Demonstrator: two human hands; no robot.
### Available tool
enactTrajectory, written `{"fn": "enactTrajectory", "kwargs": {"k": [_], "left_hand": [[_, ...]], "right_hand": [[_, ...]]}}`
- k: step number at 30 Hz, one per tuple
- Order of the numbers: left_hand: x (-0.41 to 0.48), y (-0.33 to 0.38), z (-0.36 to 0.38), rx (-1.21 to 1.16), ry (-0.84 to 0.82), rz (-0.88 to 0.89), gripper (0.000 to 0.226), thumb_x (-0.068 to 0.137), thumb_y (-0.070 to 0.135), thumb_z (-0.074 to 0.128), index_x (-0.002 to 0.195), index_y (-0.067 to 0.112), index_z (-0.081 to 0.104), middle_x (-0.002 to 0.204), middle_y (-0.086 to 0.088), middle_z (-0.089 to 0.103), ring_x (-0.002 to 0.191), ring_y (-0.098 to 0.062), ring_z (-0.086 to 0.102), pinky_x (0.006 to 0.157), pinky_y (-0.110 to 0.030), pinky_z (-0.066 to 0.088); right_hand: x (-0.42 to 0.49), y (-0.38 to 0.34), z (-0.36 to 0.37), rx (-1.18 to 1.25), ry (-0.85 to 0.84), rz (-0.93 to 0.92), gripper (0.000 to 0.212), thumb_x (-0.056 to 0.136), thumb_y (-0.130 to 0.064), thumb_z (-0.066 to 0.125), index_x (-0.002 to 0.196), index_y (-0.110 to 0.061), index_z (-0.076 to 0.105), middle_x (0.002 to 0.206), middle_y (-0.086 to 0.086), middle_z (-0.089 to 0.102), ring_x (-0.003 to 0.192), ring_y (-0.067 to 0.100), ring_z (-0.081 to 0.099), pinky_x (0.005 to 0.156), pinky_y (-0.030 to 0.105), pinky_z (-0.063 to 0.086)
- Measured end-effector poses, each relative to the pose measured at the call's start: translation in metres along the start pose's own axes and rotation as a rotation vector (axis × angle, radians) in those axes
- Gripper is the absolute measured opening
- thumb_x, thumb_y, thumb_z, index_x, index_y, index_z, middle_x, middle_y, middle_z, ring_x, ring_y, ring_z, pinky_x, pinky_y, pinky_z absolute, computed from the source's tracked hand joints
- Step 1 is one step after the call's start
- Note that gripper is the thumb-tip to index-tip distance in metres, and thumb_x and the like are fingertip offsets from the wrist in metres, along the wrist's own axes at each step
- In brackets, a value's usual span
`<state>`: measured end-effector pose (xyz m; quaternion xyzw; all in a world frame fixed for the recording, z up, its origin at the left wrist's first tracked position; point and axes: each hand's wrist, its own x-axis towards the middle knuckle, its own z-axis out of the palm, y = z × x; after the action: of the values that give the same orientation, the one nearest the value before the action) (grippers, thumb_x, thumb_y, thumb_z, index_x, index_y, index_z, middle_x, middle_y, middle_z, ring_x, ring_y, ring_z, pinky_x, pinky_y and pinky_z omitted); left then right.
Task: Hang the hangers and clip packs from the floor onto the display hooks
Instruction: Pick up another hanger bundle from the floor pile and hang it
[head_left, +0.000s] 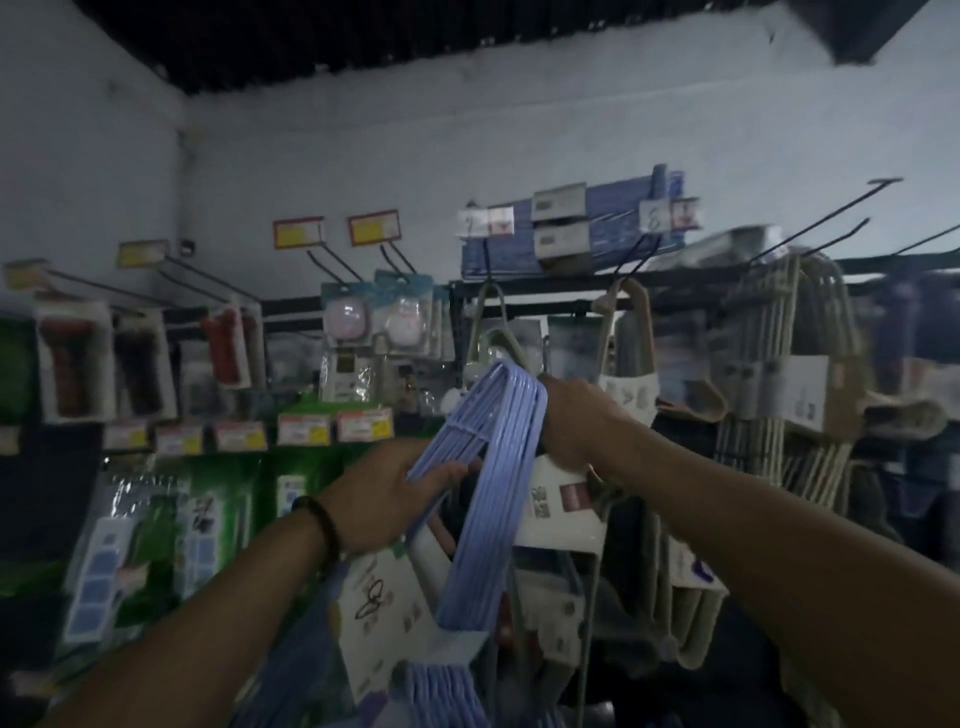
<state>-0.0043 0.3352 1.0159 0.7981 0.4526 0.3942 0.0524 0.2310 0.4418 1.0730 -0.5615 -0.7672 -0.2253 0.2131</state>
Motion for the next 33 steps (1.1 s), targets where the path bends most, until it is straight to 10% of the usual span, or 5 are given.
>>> {"fn": "enactTrajectory", "kwargs": {"k": [10,21,25,33], "left_hand": [[0.055,0.003,-0.035,0.019,0.104,0.034,0.025,0.109,0.043,0.050,0.119,0.040,0.073,0.111,0.006,0.079,0.079,-0.021,0.079,0.077,-0.043,0.065],[0.078,0.000,-0.052,0.009,0.277,-0.009,0.027,0.107,0.037,0.053,0.119,0.026,0.074,0.093,-0.007,0.077,0.068,-0.017,0.077,0.058,-0.024,0.060],[0.083,-0.014,-0.054,0.079,0.241,-0.049,0.034,0.105,0.050,0.050,0.124,0.031,0.072,0.103,-0.001,0.080,0.082,-0.018,0.080,0.080,-0.049,0.065],[0.095,-0.015,-0.053,0.038,0.285,-0.006,0.034,0.106,0.048,0.049,0.128,0.033,0.071,0.119,0.001,0.077,0.098,-0.021,0.079,0.090,-0.048,0.063]], "right_hand": [[0.088,-0.011,-0.083,0.180,0.152,-0.062,0.026,0.096,-0.025,0.068,0.078,-0.014,0.054,0.097,0.010,0.066,0.084,0.025,0.065,0.079,0.041,0.059],[0.096,-0.031,-0.076,0.261,0.447,0.022,0.053,0.097,-0.018,0.065,0.144,-0.007,0.044,0.129,0.018,0.063,0.116,0.039,0.065,0.084,0.047,0.054],[0.096,-0.033,-0.064,0.256,0.508,0.017,0.051,0.096,-0.017,0.065,0.140,-0.010,0.040,0.120,0.017,0.067,0.108,0.038,0.067,0.076,0.046,0.051],[0.092,-0.029,-0.061,0.268,0.537,0.051,0.022,0.101,-0.017,0.055,0.121,-0.012,0.046,0.113,0.014,0.067,0.103,0.036,0.067,0.071,0.043,0.045]]}}
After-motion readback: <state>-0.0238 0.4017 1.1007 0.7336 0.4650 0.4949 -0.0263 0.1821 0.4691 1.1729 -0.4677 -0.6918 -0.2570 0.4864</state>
